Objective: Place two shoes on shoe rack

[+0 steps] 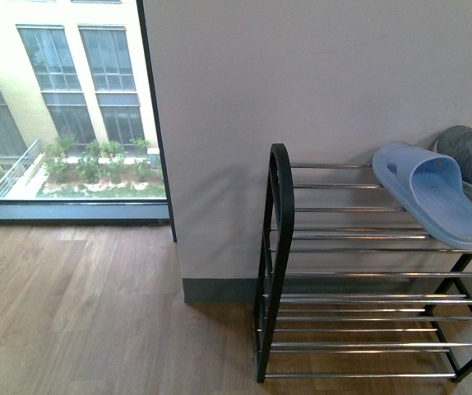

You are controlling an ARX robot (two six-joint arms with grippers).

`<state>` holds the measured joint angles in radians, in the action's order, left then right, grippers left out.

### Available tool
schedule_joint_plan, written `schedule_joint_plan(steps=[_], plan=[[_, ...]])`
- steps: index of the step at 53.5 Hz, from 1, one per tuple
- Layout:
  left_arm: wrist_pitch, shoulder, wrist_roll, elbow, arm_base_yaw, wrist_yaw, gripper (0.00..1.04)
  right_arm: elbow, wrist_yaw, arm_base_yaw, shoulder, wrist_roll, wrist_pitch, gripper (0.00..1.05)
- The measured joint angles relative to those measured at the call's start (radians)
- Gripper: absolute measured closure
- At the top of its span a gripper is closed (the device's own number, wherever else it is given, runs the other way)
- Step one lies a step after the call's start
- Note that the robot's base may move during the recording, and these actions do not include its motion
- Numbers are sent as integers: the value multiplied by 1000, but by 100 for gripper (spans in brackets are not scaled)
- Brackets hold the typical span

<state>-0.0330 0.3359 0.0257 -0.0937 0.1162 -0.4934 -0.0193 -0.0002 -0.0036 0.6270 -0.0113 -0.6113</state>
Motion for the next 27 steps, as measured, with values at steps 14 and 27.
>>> schedule_joint_plan(steps=[14, 27], plan=[[0, 0, 0, 0, 0, 0, 103, 0, 0, 0, -167, 0, 155, 103], [0, 0, 0, 0, 0, 0, 103, 1, 0, 0, -281, 0, 264, 103]])
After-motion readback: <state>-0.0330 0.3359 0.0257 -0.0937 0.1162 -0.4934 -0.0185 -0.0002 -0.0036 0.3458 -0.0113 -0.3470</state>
